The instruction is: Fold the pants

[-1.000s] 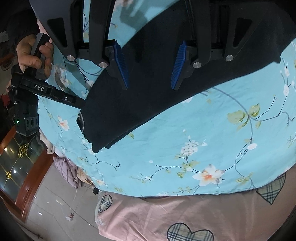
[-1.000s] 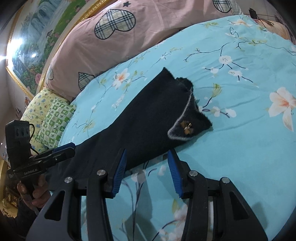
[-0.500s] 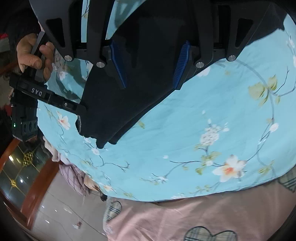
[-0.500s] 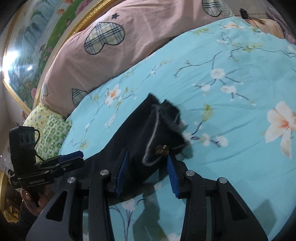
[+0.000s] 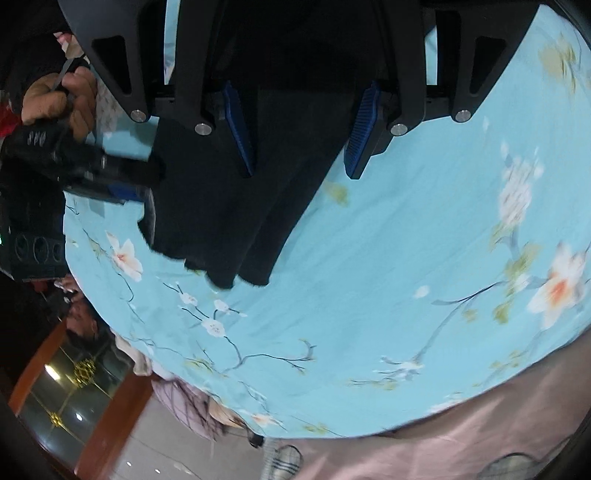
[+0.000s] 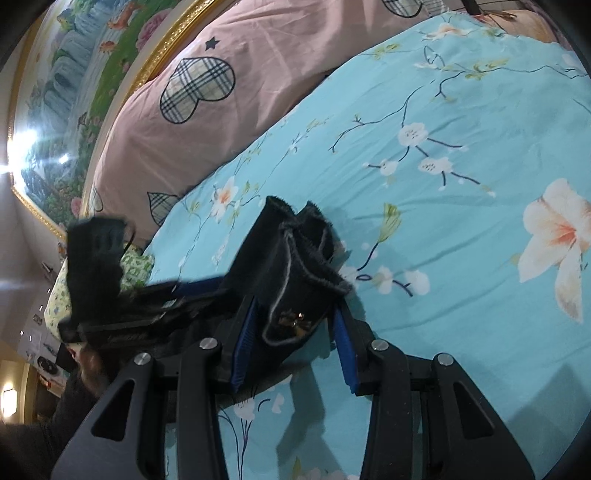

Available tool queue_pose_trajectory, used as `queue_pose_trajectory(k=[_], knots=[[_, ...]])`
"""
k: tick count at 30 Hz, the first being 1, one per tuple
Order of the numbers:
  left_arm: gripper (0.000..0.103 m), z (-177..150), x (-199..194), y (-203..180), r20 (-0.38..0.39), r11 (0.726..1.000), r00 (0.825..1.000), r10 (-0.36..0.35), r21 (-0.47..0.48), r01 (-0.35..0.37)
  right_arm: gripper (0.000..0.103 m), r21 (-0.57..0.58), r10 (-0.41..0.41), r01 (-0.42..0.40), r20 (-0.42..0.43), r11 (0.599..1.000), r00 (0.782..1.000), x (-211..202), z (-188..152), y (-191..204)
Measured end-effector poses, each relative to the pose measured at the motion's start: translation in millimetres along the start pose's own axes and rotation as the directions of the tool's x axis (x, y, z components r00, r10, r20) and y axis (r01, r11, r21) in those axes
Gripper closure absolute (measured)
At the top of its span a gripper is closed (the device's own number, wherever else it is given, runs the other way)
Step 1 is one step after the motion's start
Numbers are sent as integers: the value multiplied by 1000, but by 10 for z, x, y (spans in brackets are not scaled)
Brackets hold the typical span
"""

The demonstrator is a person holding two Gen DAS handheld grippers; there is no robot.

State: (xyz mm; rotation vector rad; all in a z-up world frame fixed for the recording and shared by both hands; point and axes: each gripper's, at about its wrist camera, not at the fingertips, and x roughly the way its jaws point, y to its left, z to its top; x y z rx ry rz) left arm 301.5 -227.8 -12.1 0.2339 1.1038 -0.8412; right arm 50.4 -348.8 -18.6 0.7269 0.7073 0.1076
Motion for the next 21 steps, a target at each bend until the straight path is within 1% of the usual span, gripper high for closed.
queue_pose_trajectory(k=[1,2,3,4,5,6,7,9,11,13,15,16,17,18,19,20,21], knots=[[60,50,50,-7,-11,1000,1000,-19,8,20,61,0,1,-1,-5,1000,1000,10,-2,-3],[61,89,103,-26,-26,999,999,-39,20,40,61,1,6,-6,-11,1000,1000,20,-2,-10],[65,117,156,-42,-38,998,998,-45,40,47,61,0,11,-11,-18,1000,1000,33,-2,-13],[73,131,188,-51,-43,997,998,-52,54,55,61,-5,14,-14,-27,1000,1000,51,0,-5],[77,145,202,-35,-45,995,996,-76,54,79,61,-13,15,-16,-34,1000,999,64,-1,8],[85,159,198,2,-43,994,994,-103,44,105,61,-21,17,-18,-42,1000,999,75,-8,27],[89,165,184,50,-39,992,992,-119,31,120,61,-29,17,-18,-52,999,999,87,-16,41],[91,170,153,148,-25,988,988,-153,2,153,60,-37,21,-23,-57,999,998,90,-22,54],[92,168,143,194,-15,988,987,-157,-7,157,60,-35,24,-26,-60,999,998,100,-21,52],[92,144,105,184,-5,987,987,-161,6,161,60,-35,25,-27,-65,999,998,116,-14,55],[90,139,91,138,-9,988,988,-153,34,154,60,-40,20,-23,-64,999,998,117,-17,65],[85,135,85,126,-15,987,988,-154,42,154,60,-42,17,-19,-66,999,998,116,-23,70],[83,131,72,122,-22,987,987,-157,45,158,60,-44,13,-16,-65,999,998,112,-29,74],[75,137,85,121,-36,985,986,-164,45,165,60,-45,10,-13,-63,999,998,102,-37,74],[61,144,94,123,-46,985,985,-165,44,167,60,-45,12,-14,-64,999,998,122,-8,79],[55,151,114,124,-56,985,985,-161,45,164,60,-43,12,-15,-66,999,998,125,-8,75],[52,160,133,120,-56,986,986,-154,52,157,60,-41,13,-16,-67,999,998,131,-8,70]])
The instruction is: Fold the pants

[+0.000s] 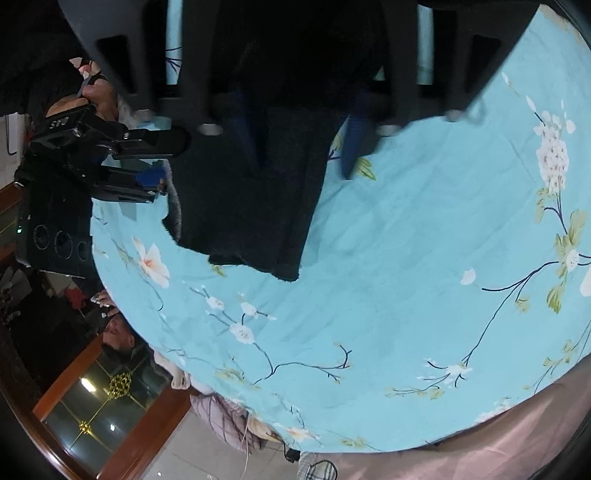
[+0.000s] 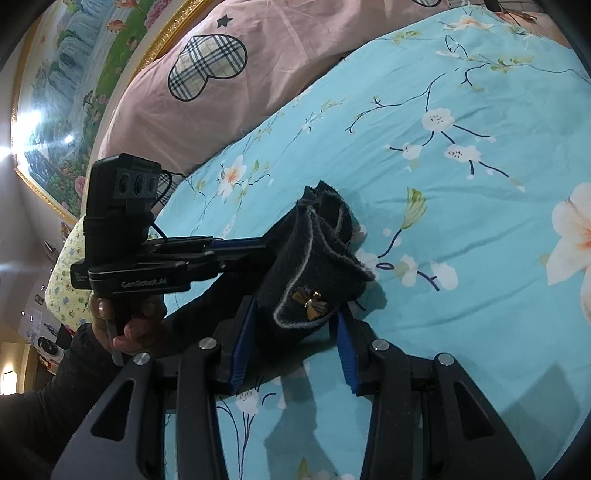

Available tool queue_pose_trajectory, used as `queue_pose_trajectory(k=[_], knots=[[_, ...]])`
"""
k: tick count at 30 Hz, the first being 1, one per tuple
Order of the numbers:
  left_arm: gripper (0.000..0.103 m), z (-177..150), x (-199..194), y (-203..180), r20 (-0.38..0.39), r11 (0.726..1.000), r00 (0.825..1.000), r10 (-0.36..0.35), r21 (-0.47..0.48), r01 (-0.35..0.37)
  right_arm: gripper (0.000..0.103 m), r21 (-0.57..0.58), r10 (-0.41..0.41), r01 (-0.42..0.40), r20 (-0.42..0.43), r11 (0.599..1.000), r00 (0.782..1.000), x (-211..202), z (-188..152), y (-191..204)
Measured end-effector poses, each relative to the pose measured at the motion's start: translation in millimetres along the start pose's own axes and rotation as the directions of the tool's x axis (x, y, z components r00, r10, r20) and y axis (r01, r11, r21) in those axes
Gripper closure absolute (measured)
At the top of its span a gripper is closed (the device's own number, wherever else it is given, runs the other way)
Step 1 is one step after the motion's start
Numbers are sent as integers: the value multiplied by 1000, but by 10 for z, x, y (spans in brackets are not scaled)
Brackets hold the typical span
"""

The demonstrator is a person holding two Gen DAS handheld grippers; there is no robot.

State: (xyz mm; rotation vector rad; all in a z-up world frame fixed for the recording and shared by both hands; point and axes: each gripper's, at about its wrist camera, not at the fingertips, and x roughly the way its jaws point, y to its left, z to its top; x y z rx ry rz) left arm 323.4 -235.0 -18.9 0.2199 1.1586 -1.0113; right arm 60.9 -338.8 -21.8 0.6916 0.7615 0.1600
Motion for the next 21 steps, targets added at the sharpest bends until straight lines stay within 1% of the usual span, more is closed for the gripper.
queue_pose_trajectory(k=[2,3,4,6,8,12,15,17,21], knots=[[55,29,44,0,-5,1000,1000,-4,2,4,60,2,2,-2,-1,1000,1000,9,2,-9],[65,53,64,-4,-4,1000,1000,-16,4,16,60,1,3,-3,-1,1000,1000,15,2,-11],[84,78,103,-17,-10,999,999,-36,9,36,60,3,4,-4,-1,1000,1000,16,3,-15],[91,113,138,-27,-14,999,999,-31,7,31,60,5,8,-8,0,1000,1000,14,0,-14],[93,119,116,5,1,999,999,-39,-5,39,60,9,14,-14,0,1000,1000,5,-5,-24],[93,97,-48,105,56,998,998,-39,-44,41,60,10,17,-17,-2,1000,1000,17,6,-30],[94,73,-206,163,93,995,993,-76,-64,82,60,1,22,-22,-5,1000,1000,69,42,-24],[94,45,-297,194,113,991,988,-102,-70,110,60,7,41,-41,-7,999,999,117,61,-25],[94,14,-347,257,114,992,991,-72,-95,83,60,25,99,-98,-32,995,995,243,106,-27]])
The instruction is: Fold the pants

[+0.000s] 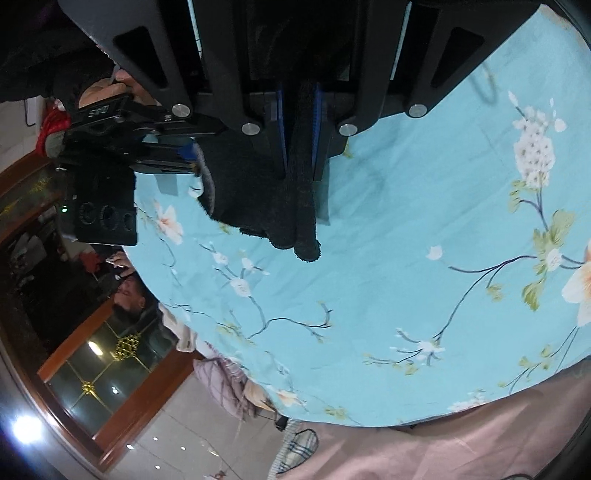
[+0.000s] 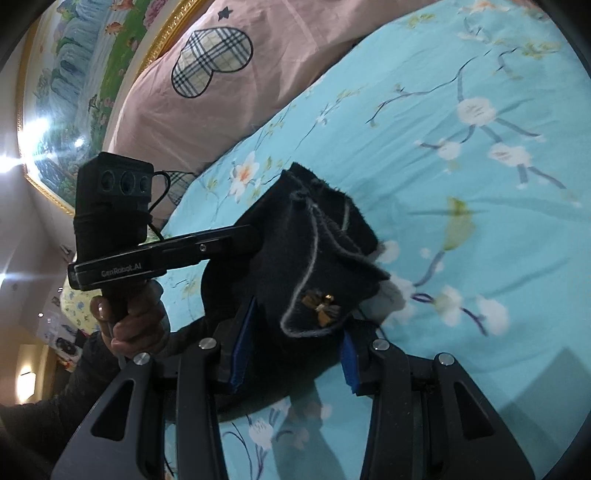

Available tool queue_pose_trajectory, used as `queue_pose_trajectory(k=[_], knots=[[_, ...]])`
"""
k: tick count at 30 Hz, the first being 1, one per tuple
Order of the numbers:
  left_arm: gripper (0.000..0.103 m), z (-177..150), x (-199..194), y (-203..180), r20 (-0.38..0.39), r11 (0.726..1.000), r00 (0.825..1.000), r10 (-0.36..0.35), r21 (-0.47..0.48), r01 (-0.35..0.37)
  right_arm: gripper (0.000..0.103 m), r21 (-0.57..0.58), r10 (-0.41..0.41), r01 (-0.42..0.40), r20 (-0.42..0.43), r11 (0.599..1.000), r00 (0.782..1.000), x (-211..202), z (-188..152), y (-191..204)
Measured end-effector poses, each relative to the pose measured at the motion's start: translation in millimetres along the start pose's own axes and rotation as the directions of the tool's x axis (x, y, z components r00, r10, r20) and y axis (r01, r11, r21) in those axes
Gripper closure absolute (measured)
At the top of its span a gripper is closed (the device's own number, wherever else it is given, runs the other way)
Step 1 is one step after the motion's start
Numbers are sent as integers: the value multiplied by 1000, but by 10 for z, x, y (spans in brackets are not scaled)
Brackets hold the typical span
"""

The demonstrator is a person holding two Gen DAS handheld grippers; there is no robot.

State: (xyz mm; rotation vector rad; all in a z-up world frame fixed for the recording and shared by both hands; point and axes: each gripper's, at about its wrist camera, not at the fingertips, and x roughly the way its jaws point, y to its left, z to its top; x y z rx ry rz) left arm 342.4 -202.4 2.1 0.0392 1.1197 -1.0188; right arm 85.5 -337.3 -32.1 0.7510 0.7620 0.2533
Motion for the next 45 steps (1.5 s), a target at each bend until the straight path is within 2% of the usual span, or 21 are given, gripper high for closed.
queue_pose_trajectory(k=[1,2,3,6,15,25,36,45], knots=[[94,-3,-5,18,-1,1000,1000,2,-9,-2,62,0,17,-17,2,1000,1000,-1,6,10],[94,-5,-7,24,-1,1000,1000,3,-12,-3,76,-5,39,-39,6,999,999,-10,6,26],[94,-9,-26,30,0,1000,1000,6,-13,-6,82,-9,50,-50,10,999,999,-22,2,44],[94,-52,-141,-18,27,1000,1000,-1,-8,1,88,-52,42,-41,20,998,999,-76,-44,156],[94,-344,-740,-102,140,1000,990,7,-26,-3,90,-172,110,-103,36,980,993,-175,-103,652],[94,-1037,-1331,-62,245,995,968,59,-93,-37,91,-283,165,-174,-56,943,985,51,-305,1215],[93,-1859,-1494,356,262,968,959,111,-245,-45,91,-403,98,-167,-188,900,977,556,-728,1624],[93,-2271,-1528,585,270,941,953,135,-335,-39,90,-448,52,-157,-238,880,970,807,-928,1708]])
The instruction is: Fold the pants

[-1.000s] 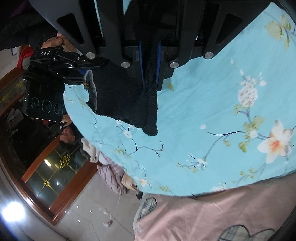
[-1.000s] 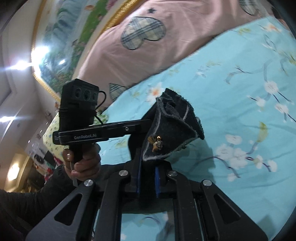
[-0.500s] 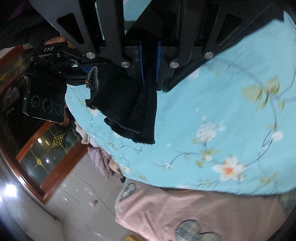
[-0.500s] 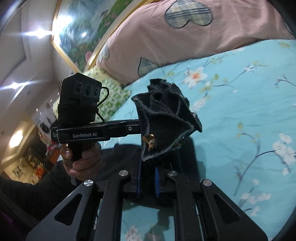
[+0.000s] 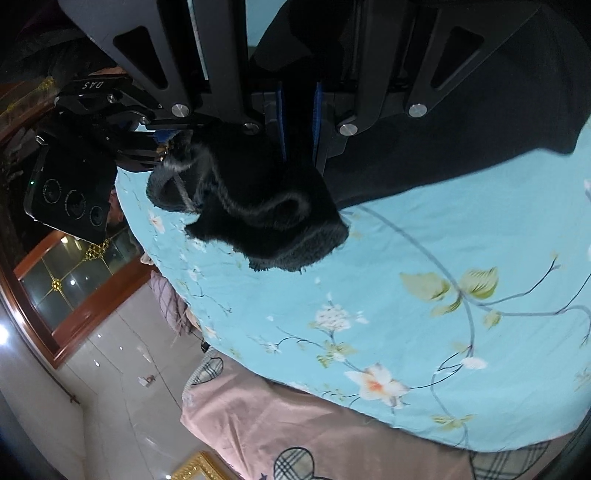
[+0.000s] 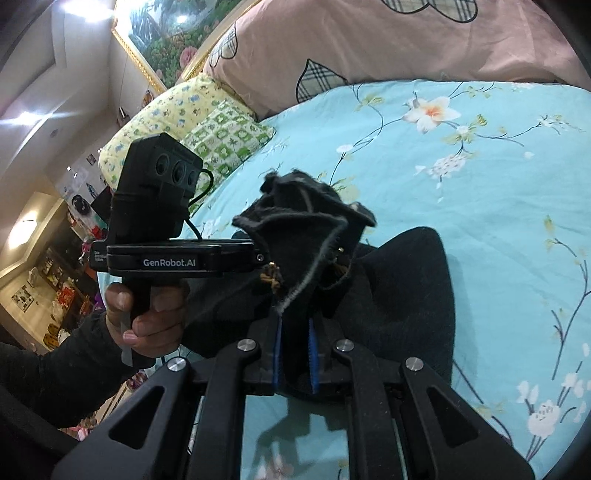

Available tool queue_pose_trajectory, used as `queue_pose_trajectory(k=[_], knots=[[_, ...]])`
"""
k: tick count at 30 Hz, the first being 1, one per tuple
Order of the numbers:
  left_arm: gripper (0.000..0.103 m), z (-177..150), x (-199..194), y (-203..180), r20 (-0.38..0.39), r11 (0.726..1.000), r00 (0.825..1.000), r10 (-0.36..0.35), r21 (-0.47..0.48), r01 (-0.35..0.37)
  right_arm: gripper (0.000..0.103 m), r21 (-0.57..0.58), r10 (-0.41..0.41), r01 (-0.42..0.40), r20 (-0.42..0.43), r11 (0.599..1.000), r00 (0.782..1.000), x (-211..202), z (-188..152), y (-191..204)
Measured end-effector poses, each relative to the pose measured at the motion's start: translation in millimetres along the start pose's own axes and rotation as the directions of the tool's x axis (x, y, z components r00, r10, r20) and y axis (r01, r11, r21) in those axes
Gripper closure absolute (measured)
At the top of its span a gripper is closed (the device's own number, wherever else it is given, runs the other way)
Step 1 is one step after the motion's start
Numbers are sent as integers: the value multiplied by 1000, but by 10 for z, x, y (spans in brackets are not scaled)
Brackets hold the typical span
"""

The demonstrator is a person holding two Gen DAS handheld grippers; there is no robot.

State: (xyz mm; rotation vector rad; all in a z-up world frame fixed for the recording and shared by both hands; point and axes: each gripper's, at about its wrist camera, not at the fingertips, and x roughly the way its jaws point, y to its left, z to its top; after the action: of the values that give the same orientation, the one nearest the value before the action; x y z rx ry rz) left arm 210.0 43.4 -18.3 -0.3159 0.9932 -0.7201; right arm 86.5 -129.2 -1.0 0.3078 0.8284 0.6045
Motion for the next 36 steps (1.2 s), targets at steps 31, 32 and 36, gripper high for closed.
queue_pose_trajectory(k=[31,32,36], knots=[[89,-717,-844,230,120,957,973,196,-238,-163,67,-89,29,-41,-135,995,990,245,-236,515],[89,-739,-882,232,128,954,970,205,-248,-168,67,-90,33,-46,-136,995,990,241,-237,537],[88,-872,-1059,216,165,942,960,225,-288,-172,66,-109,66,-81,-137,991,988,207,-220,660]])
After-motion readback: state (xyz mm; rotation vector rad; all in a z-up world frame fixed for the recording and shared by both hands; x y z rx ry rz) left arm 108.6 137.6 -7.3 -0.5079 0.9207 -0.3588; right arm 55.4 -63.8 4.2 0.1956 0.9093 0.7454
